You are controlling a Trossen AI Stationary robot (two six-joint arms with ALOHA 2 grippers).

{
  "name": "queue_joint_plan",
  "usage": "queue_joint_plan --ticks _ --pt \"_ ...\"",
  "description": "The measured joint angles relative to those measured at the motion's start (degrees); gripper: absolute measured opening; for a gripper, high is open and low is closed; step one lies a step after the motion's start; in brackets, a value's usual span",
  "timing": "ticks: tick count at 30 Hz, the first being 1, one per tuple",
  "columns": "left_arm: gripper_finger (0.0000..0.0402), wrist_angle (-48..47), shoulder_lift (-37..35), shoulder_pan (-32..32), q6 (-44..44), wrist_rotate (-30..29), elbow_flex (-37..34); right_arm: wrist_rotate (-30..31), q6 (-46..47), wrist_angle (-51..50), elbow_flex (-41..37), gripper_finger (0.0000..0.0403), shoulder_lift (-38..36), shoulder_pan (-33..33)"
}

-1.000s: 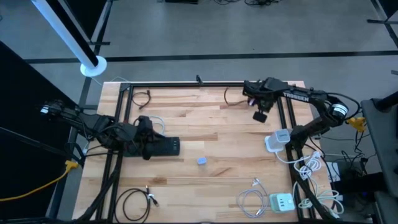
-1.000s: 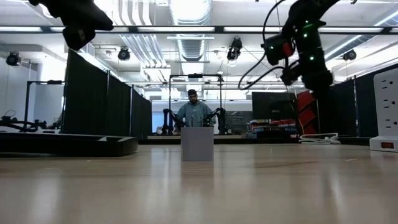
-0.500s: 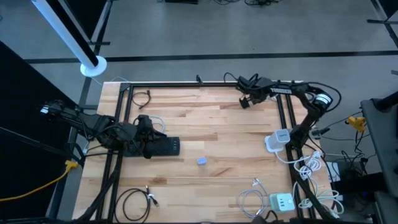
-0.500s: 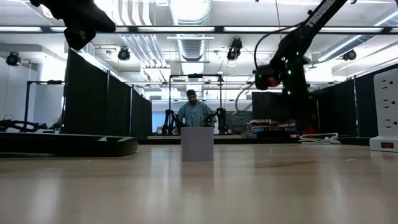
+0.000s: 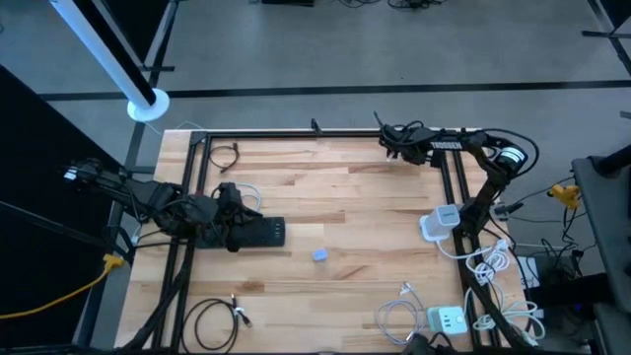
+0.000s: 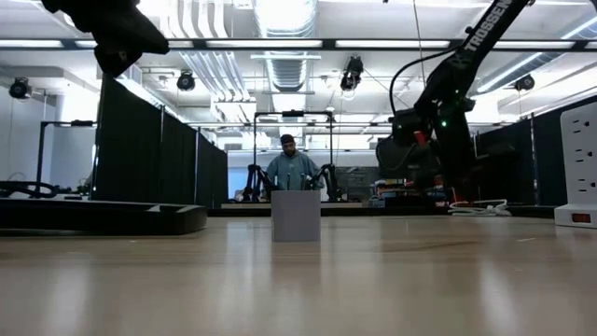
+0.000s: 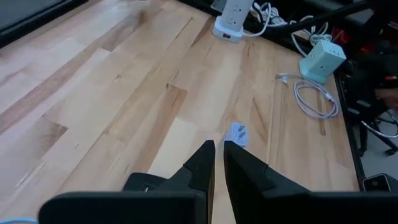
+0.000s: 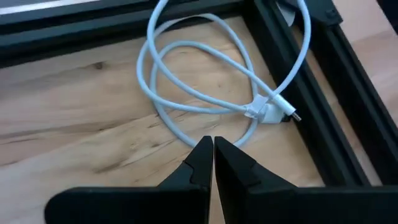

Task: Insert USB
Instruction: Insert the white charger cable into the white charger adapter

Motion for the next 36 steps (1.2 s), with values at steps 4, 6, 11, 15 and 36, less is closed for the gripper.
queue_joint_plan --ticks 4,6,11,15,36 --pt "0.0022 -0.23 -0.07 0.00 0.19 0.00 0.00 -1.46 1.79 0.40 -0.93 0.0000 0.55 -1.78" --pt "0.0022 -0.28 -0.09 0.00 0.23 0.00 0.00 -1.33 2.82 0.80 -1.30 0.0000 0.55 -2.13" --pt "0.0022 -0.74 -0.09 0.00 0.31 0.00 0.00 -2.54 0.84 5.49 -3.55 0.0000 0.55 -2.80" --pt "0.0022 -0.68 -0.09 0.00 0.01 0.03 0.00 -4.71 -0.29 6.64 -4.59 0.0000 0.57 -2.35" --pt "0.0022 -0.75 -0.09 -0.02 0.74 5.12 0.00 -29.51 -27.82 5.91 -3.96 0.0000 -9.66 28.08"
